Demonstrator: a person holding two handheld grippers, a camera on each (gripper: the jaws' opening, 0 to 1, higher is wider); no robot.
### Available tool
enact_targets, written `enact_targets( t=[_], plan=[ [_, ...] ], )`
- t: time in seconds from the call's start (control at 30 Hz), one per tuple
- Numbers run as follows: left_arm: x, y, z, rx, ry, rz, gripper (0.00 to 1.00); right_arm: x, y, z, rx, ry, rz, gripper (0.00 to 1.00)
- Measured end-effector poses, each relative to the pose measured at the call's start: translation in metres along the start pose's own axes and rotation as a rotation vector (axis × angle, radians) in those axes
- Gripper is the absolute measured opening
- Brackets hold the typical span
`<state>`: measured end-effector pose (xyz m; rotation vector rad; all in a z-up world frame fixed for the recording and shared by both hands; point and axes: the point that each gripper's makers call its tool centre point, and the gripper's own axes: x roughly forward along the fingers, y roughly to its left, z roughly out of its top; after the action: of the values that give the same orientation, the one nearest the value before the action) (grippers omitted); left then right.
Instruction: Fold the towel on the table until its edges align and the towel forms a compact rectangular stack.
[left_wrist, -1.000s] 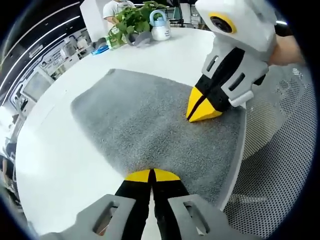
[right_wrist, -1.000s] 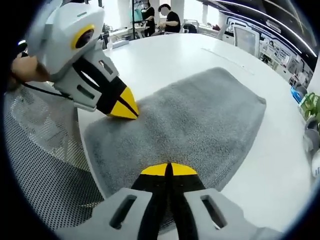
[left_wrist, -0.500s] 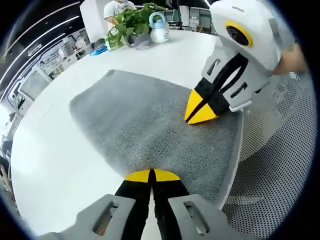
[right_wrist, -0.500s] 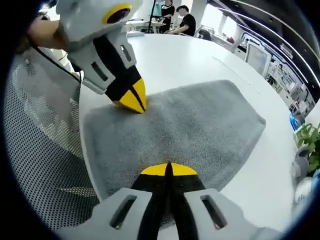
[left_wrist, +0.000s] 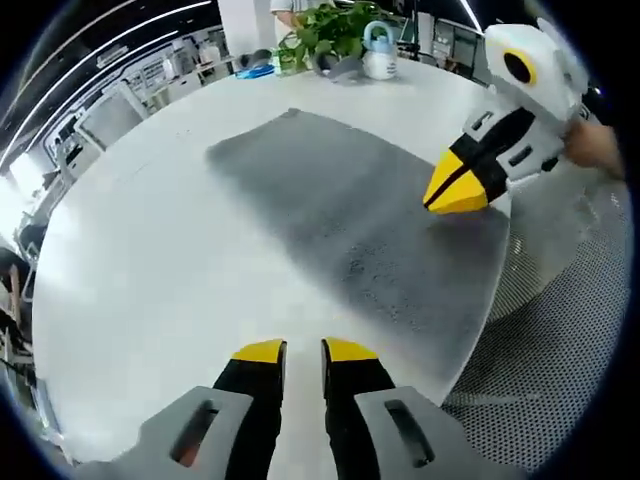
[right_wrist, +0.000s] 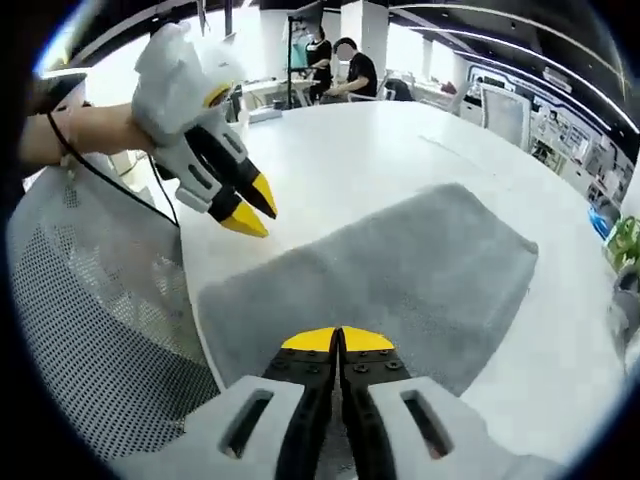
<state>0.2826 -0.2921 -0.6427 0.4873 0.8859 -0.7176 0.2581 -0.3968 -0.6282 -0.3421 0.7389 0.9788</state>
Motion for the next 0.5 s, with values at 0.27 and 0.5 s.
enact_targets(
  t=[0.27,0.5],
  plan=[
    [0.001,0.000,-0.014,0.175,0.091,0.014,0.02,0.006,0.012,-0.018,-0.104,0.098,0.033,0.00],
    [0.003,-0.040,-0.016,-0.043,0.079,-0.201,0.01,0.005,0.008,-0.018,-0.064,0.099,0.028,0.00]
  ],
)
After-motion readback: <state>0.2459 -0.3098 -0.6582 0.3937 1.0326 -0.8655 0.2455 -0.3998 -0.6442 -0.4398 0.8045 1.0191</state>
